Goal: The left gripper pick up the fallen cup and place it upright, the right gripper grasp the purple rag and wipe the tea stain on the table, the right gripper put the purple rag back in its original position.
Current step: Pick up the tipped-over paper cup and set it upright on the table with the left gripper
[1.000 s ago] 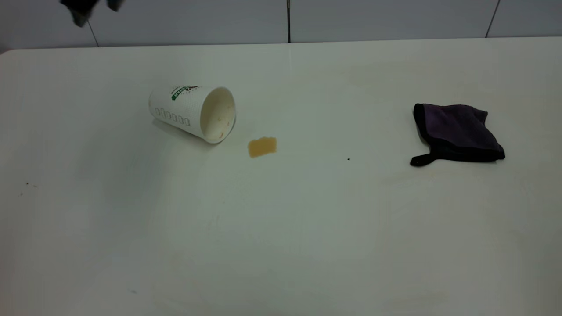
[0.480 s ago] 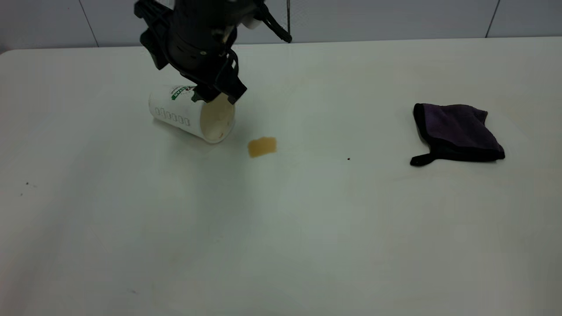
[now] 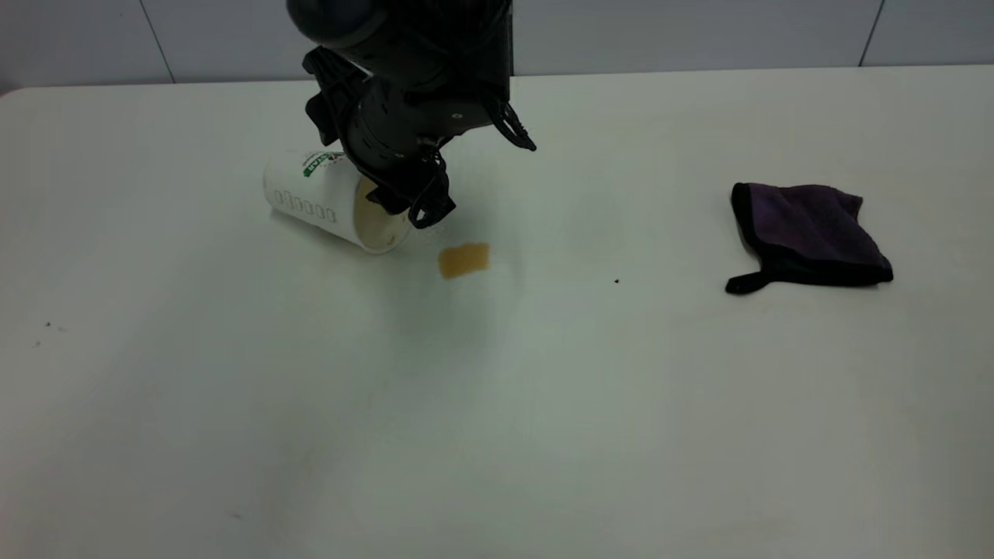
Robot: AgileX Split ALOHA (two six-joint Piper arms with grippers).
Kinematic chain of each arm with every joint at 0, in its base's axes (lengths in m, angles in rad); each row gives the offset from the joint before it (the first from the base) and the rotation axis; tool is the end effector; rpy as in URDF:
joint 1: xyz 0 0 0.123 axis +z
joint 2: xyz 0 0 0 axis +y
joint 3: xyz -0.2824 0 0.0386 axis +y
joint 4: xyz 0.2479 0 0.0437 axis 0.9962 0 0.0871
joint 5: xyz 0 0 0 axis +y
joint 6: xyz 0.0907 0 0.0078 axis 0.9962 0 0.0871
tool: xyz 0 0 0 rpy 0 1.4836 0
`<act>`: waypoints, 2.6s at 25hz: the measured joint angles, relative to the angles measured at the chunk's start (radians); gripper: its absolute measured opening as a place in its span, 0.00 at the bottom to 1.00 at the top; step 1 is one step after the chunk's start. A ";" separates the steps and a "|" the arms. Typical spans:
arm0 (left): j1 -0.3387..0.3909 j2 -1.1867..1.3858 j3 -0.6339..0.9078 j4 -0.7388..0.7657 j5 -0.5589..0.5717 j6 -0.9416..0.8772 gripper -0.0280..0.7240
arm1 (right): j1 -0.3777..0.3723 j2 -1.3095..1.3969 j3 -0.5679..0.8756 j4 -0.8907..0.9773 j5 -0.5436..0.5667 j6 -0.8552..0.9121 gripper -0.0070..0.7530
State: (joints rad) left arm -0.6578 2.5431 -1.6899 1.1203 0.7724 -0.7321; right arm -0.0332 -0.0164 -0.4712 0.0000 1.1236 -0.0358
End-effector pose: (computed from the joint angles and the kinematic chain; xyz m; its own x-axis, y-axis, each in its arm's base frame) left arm 0.4138 -0.2474 0.0271 -0.6381 0.7312 -0.2410 0.4484 0.6074 0.6557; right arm -0.0069 0.0002 0.2641 -0.5222 -0.0185 -0.8526 0.0145 0.9994 -0.0305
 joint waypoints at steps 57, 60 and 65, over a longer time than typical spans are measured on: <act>0.581 -0.134 -0.103 -1.468 -0.067 1.117 0.33 | 0.000 0.000 0.000 0.000 0.000 0.000 0.32; 0.581 -0.134 -0.103 -1.468 -0.068 1.117 0.47 | 0.000 0.000 0.000 0.000 0.000 0.000 0.32; 0.581 -0.139 -0.103 -1.470 -0.059 1.117 0.71 | 0.000 0.000 0.000 0.000 0.000 0.000 0.32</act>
State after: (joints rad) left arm -0.0772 2.4039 -1.7925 -0.3500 0.7132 0.3853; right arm -0.0332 -0.0164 -0.4712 0.0000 1.1236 -0.0358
